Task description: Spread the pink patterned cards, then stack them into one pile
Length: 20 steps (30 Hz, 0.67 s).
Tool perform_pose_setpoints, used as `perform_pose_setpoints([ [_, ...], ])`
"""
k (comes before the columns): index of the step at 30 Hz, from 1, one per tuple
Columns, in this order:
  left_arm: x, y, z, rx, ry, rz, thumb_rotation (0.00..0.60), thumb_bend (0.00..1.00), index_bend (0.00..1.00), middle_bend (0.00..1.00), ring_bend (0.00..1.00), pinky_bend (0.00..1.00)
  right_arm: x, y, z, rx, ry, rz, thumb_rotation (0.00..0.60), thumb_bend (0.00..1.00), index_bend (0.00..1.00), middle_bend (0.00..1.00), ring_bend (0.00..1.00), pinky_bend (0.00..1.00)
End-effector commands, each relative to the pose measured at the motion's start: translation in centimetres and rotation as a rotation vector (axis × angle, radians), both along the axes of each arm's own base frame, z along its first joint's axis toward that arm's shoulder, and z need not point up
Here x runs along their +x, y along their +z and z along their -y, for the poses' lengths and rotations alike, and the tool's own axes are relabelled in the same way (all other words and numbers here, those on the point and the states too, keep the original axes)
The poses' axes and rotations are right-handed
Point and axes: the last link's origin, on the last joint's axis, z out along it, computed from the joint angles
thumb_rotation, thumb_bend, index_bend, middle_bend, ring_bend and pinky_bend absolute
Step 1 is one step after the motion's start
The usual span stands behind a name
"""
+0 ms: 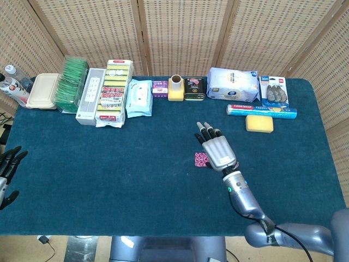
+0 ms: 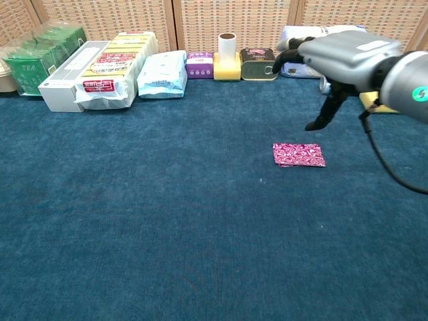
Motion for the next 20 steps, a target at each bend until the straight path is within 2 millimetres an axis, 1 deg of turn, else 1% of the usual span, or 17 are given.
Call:
perform_pose_setpoints([
  [1, 0.1, -0.2, 0.2, 0.003, -0.001, -0.005, 0.6, 0.09, 0.0, 0.0, 0.0, 0.08, -6.2, 3.7, -2.1, -0.031, 0.012, 0.027, 0.6, 0.0, 0.17, 0.01, 0.0, 0.19],
  [4, 0.1, -0.4, 0.5, 0.009, -0.002, -0.015, 0.6, 0.09, 0.0, 0.0, 0.0, 0.08, -8.3, 5.4, -3.5, -0.073, -0.016, 0.039, 0.6, 0.0, 0.16, 0.01, 0.0, 0.18],
  [6, 0.2, -0.5, 0.6, 0.013, 0.0, -0.023, 0.6, 0.09, 0.0, 0.0, 0.0, 0.08, -9.4, 6.2, -4.2, -0.102, -0.027, 0.013, 0.6, 0.0, 0.16, 0.02, 0.0, 0.17],
  [8, 0.2, -0.9, 0.8, 0.011, 0.004, -0.039, 0.6, 0.09, 0.0, 0.0, 0.0, 0.08, -11.3, 7.6, -5.3, -0.153, -0.057, -0.027, 0.6, 0.0, 0.15, 0.01, 0.0, 0.16],
  [11, 0.1, -1.2, 1.1, 0.016, 0.011, -0.048, 0.6, 0.09, 0.0, 0.0, 0.0, 0.08, -12.8, 8.7, -6.6, -0.193, -0.1, -0.006, 0.6, 0.0, 0.15, 0.01, 0.0, 0.13],
  [14, -0.2, -1.3, 1.6, 0.031, 0.033, -0.051, 0.6, 0.09, 0.0, 0.0, 0.0, 0.08, -14.6, 10.0, -9.0, -0.228, -0.173, 0.04, 0.6, 0.0, 0.15, 0.01, 0.0, 0.11],
  [20, -0.6, -1.4, 1.9, 0.06, 0.071, -0.029, 0.6, 0.1, 0.0, 0.0, 0.0, 0.08, -15.7, 11.5, -12.2, -0.288, -0.233, 0.073, 0.6, 0.0, 0.15, 0.0, 0.0, 0.09],
])
